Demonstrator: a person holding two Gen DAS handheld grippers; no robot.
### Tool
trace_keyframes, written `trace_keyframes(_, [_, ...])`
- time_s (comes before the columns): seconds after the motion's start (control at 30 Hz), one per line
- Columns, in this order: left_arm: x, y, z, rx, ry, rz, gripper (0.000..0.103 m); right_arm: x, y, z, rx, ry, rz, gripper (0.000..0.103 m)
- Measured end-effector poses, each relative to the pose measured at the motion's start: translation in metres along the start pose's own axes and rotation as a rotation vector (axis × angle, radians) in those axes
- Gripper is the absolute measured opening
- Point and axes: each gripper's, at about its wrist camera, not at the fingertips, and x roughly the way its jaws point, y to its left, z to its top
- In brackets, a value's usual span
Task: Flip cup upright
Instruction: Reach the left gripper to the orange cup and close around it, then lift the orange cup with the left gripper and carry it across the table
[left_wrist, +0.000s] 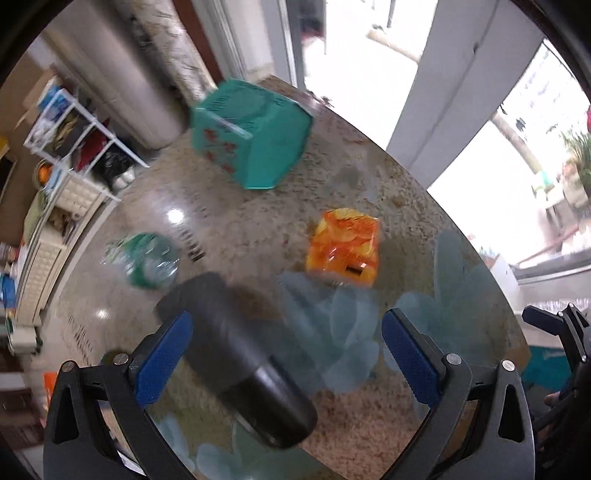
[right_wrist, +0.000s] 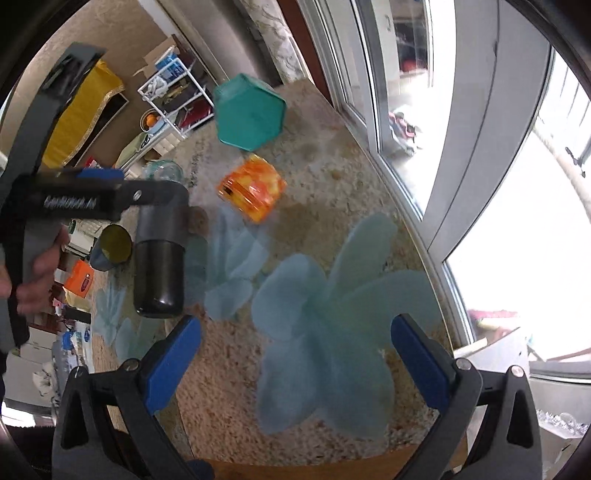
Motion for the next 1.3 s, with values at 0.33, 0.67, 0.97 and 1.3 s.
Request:
trace_keyframes(0.33, [0.07,-0.024,0.044,0.095,0.186,-0.051,0.103,0.01,-0.048,0.006,0.092,0.056,-0.008,0.103])
trace_keyframes(0.67, [0.108,-0.029,0.059,0.082,0.267,-0.053,0.103,0.02,-0.075,0.016,0.127,0.083,0.004,0.103])
trace_keyframes(0.97, [0.136,-0.045,0.072,0.063,0.308,-0.062,0.077,0.025,-0.079,0.02,0.133,0.096,0.008,0.103])
trace_keyframes(1.3, [0.12,-0.022,0.057,-0.012,0.289,-0.125,0.069,0.031,-0.071,0.02,0.145,0.092,-0.008,0.103])
